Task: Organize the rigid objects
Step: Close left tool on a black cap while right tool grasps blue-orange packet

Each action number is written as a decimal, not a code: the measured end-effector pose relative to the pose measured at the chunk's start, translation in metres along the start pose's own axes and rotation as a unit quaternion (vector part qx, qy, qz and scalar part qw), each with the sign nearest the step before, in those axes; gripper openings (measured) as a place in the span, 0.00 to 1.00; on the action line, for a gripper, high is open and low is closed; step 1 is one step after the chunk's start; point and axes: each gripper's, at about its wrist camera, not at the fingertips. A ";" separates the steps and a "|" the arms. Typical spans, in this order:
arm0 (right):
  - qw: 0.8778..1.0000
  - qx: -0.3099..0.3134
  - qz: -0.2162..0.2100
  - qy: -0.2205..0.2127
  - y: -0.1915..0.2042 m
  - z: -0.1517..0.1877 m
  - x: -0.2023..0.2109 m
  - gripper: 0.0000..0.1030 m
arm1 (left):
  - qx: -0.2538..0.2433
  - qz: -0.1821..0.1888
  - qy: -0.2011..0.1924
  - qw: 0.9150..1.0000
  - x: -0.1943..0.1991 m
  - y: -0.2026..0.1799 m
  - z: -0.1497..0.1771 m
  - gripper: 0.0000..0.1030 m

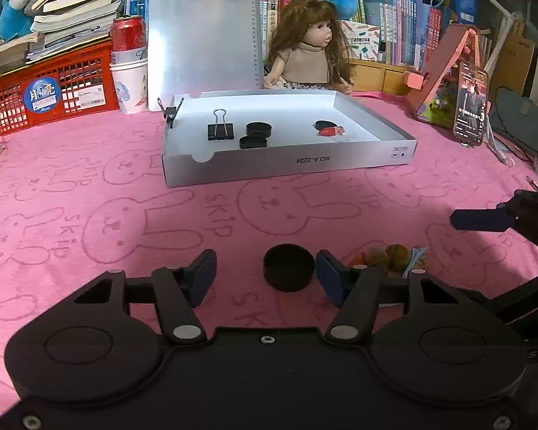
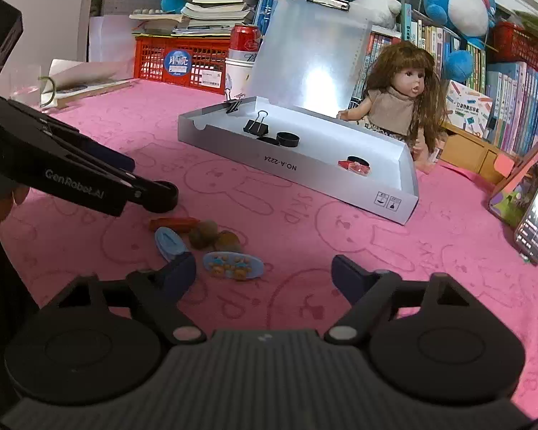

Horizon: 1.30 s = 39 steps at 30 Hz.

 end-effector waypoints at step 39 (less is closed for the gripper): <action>0.993 -0.113 0.028 0.017 -0.028 0.004 0.004 0.49 | 0.006 -0.021 -0.013 1.000 -0.008 -0.003 0.001 0.30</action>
Point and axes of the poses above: each gripper's, at about its wrist camera, not at the fingertips, and x roughly against the way its jaws point, y to its left, z to its underside, and after that the axes turned 6 degrees about y, right-handed
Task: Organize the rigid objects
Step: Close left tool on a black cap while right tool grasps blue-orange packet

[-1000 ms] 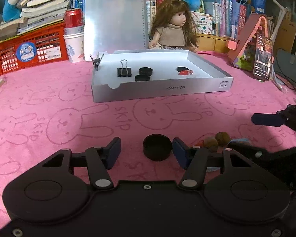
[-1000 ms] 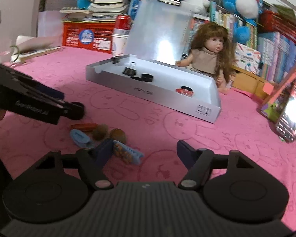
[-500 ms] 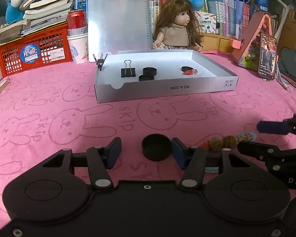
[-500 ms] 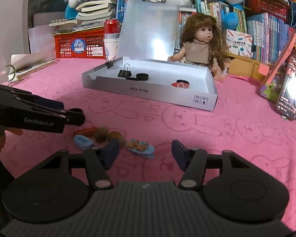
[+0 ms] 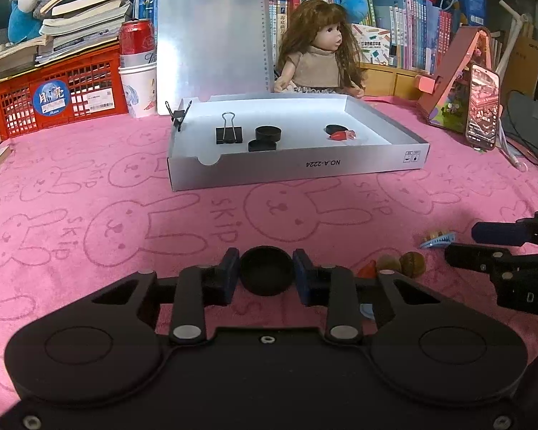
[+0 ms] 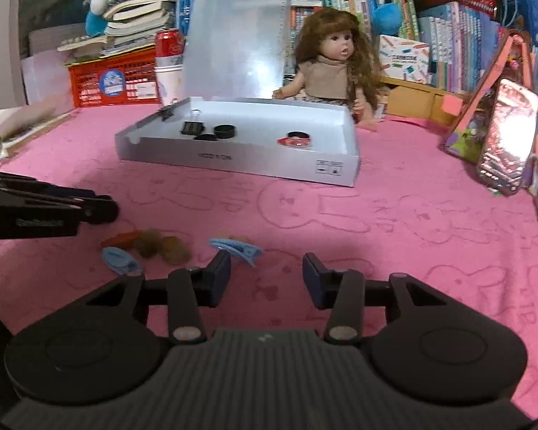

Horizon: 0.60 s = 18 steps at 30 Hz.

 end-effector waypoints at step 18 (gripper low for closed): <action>1.000 -0.015 -0.004 0.012 0.012 -0.007 -0.012 0.35 | 0.007 0.002 -0.002 1.000 0.001 0.002 0.000 0.30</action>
Point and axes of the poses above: each gripper's, at about its wrist camera, not at the fingertips, and x roughly against the way its jaws point, y to its left, z to its underside, and after that the axes turned 6 degrees about y, right-handed
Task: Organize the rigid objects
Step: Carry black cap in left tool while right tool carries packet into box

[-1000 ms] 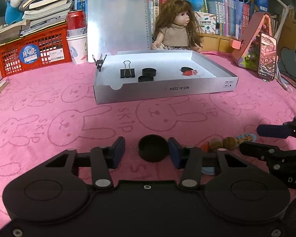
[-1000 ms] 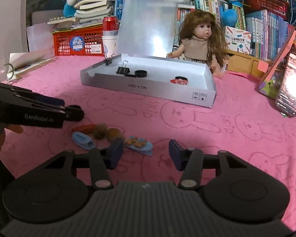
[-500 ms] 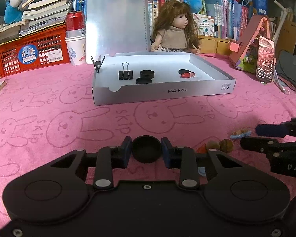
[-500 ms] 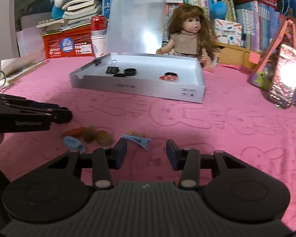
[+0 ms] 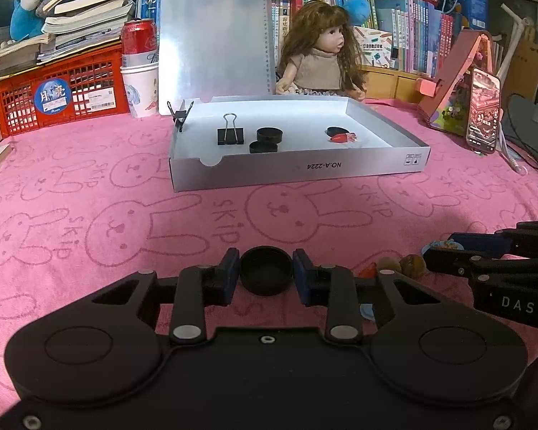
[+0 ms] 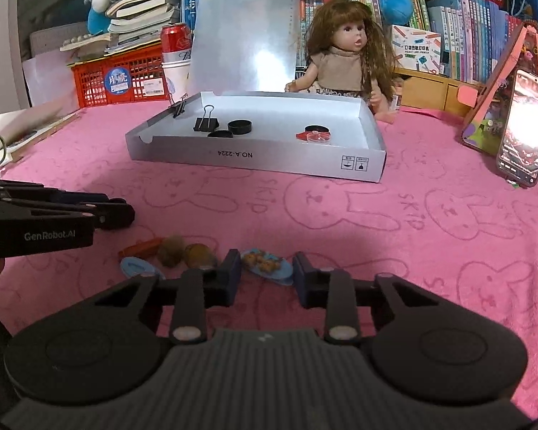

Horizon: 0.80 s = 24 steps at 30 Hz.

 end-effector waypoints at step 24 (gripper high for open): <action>0.999 -0.011 0.023 -0.041 -0.019 -0.062 -0.009 0.35 | 0.041 -0.002 -0.025 0.999 -0.012 0.019 -0.068 0.30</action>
Point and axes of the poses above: each gripper's, at about its wrist camera, not at the fingertips, and x roughly against the way its jaws point, y to its left, z to its underside, and after that the axes turned 6 degrees about y, right-handed
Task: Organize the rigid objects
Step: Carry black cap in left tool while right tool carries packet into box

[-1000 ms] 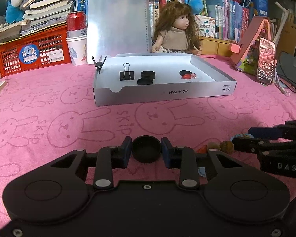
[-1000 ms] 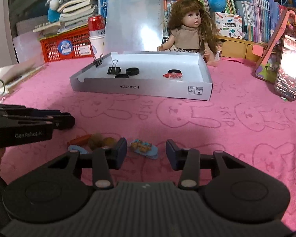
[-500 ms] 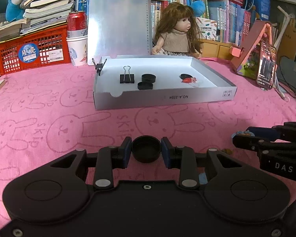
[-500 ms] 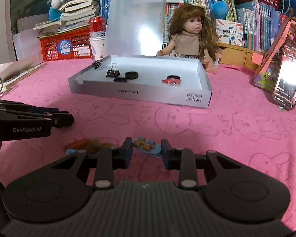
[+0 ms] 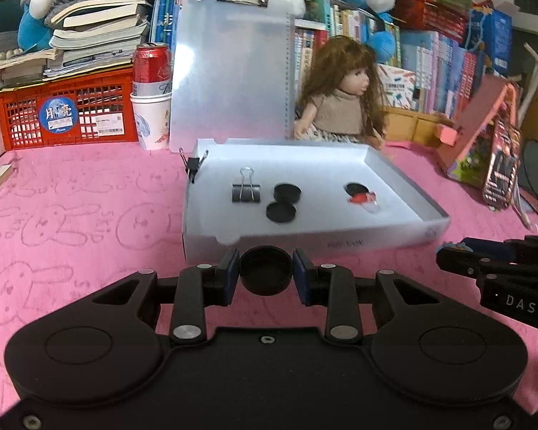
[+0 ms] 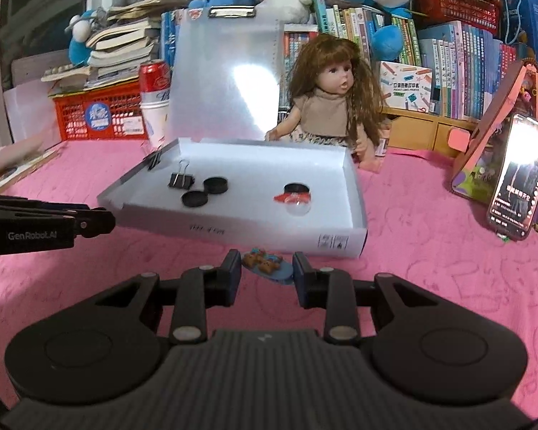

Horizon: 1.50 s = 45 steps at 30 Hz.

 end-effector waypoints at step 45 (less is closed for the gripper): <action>0.993 -0.057 0.008 0.102 -0.041 -0.064 -0.130 0.35 | 0.025 -0.048 0.067 0.996 -0.133 0.014 -0.064 0.30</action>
Point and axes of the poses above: each gripper's, at about its wrist camera, not at the fingertips, and x roughly against the way its jaws point, y to its left, z to its underside, and after that the axes turned 6 degrees about y, right-handed
